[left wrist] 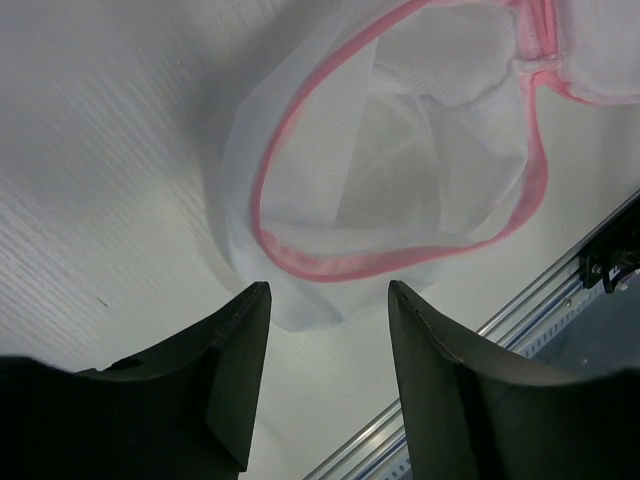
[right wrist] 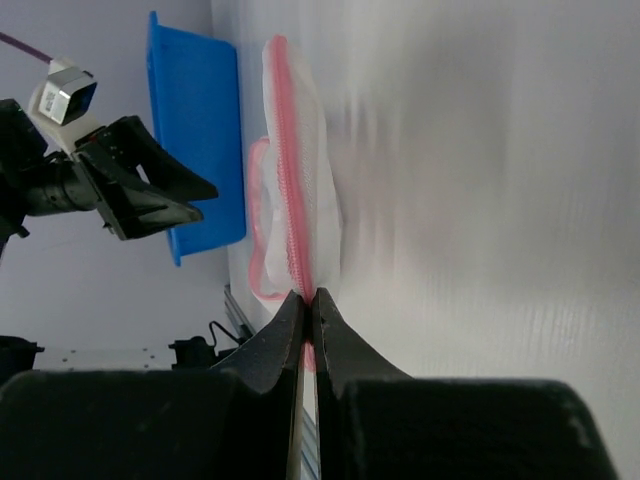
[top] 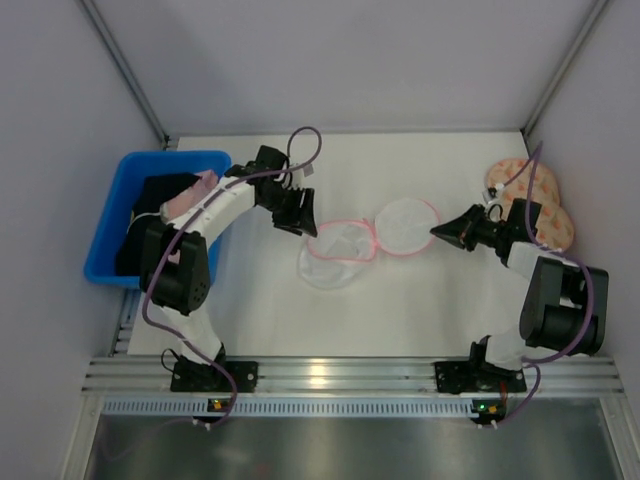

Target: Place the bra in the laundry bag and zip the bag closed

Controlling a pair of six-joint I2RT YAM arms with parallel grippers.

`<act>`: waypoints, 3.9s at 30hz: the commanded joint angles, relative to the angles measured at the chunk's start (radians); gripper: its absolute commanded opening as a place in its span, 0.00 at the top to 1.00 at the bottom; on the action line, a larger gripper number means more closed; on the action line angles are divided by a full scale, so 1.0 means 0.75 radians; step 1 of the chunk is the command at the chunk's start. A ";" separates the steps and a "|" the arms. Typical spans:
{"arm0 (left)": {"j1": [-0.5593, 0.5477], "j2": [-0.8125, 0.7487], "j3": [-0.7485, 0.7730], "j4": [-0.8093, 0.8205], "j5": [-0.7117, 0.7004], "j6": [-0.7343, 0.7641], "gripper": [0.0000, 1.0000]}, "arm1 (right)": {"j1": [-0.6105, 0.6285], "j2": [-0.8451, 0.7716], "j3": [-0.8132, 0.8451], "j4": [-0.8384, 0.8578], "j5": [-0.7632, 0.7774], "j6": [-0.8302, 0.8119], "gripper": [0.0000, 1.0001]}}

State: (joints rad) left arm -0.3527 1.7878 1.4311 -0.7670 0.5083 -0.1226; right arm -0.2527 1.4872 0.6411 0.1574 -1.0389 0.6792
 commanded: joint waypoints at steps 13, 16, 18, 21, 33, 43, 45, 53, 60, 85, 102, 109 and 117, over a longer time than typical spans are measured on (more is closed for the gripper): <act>-0.047 0.152 -0.065 0.065 -0.031 -0.209 0.47 | 0.002 -0.046 -0.041 0.134 -0.022 -0.008 1.00; -0.047 0.208 -0.006 0.065 -0.015 -0.211 0.56 | 0.002 -0.036 -0.035 0.134 -0.024 -0.016 1.00; -0.045 0.242 0.039 0.067 -0.005 -0.205 0.72 | -0.003 -0.024 -0.024 0.134 -0.028 -0.022 1.00; -0.047 0.281 0.157 0.080 0.005 -0.184 0.89 | -0.037 -0.007 0.018 0.140 -0.034 -0.018 1.00; -0.078 0.524 0.722 0.151 0.163 -0.196 1.00 | -0.203 0.091 0.374 0.144 -0.036 0.029 1.00; -0.037 0.696 0.691 0.319 -0.085 -0.123 0.93 | -0.042 0.498 0.440 0.209 0.095 -0.094 1.00; -0.031 0.723 0.712 0.319 -0.083 -0.094 0.91 | -0.033 0.525 0.454 0.207 0.103 -0.106 1.00; -0.008 0.617 0.718 0.325 -0.078 -0.076 0.43 | -0.025 0.461 0.609 -0.107 0.233 -0.286 0.64; 0.016 0.294 0.620 0.325 -0.121 0.010 0.05 | -0.027 0.255 0.789 -0.492 0.348 -0.478 0.11; 0.924 -0.406 0.086 -0.153 -0.299 0.574 0.04 | 0.323 -0.240 0.996 -1.224 1.054 -1.284 0.01; 0.943 -0.142 -0.151 -0.041 -0.477 0.718 0.29 | 0.327 -0.185 0.870 -1.216 0.776 -1.178 0.01; 0.943 -0.079 -0.176 0.014 -0.502 0.701 0.43 | 0.327 -0.187 0.806 -1.185 0.764 -1.184 0.01; 0.943 -0.183 -0.119 0.010 -0.434 0.638 0.97 | 0.327 -0.189 0.804 -1.183 0.745 -1.184 0.01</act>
State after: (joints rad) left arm 0.3511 1.7214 1.2999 -0.8070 0.1448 0.3782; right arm -0.0097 1.3769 1.2301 -0.7696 -0.4511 -0.2127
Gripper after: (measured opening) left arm 0.072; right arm 0.993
